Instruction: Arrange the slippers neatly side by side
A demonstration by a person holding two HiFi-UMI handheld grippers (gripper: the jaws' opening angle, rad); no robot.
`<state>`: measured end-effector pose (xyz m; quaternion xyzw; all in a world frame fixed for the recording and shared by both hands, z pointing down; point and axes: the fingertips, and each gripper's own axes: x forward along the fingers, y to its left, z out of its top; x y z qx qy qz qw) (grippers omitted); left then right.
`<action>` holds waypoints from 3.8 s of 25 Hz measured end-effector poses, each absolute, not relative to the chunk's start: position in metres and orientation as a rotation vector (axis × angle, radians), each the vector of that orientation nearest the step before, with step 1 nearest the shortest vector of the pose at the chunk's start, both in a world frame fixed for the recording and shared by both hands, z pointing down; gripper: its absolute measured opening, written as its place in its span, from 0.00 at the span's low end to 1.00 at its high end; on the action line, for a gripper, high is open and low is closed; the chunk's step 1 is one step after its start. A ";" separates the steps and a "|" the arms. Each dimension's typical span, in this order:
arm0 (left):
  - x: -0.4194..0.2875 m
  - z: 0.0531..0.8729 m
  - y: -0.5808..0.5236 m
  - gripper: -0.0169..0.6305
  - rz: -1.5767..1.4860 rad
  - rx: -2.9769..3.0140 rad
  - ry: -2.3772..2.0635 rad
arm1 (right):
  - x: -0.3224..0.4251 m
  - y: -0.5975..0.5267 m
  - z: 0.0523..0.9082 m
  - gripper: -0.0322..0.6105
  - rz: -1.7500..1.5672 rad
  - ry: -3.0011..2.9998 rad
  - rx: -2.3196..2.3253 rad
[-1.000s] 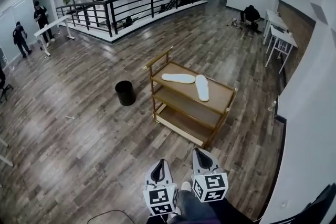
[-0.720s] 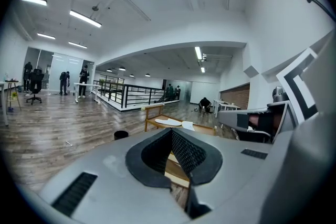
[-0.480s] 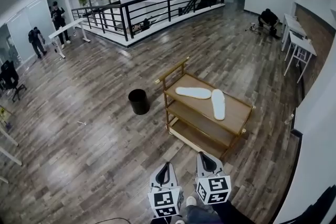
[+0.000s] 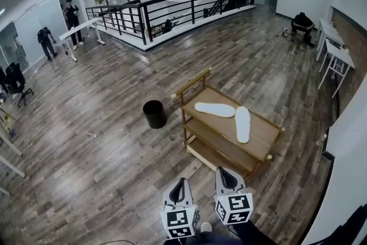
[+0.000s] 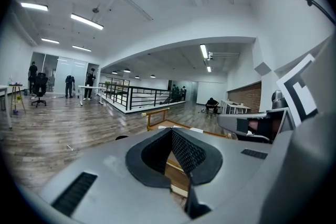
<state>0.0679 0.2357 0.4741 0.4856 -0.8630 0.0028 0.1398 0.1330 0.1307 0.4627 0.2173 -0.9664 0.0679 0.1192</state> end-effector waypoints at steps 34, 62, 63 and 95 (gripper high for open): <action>-0.162 0.505 0.142 0.03 -0.058 1.551 -2.324 | -0.029 0.028 0.493 0.05 0.235 -2.616 1.037; -0.157 0.497 -0.116 0.03 0.102 1.913 -2.090 | 0.006 -0.184 0.502 0.05 0.377 -2.474 1.435; -0.153 0.497 -0.123 0.03 0.108 1.929 -2.069 | 0.013 -0.187 0.503 0.05 0.387 -2.458 1.466; -0.138 0.500 -0.225 0.03 0.226 2.309 -1.643 | 0.004 -0.230 0.500 0.05 0.580 -2.457 1.683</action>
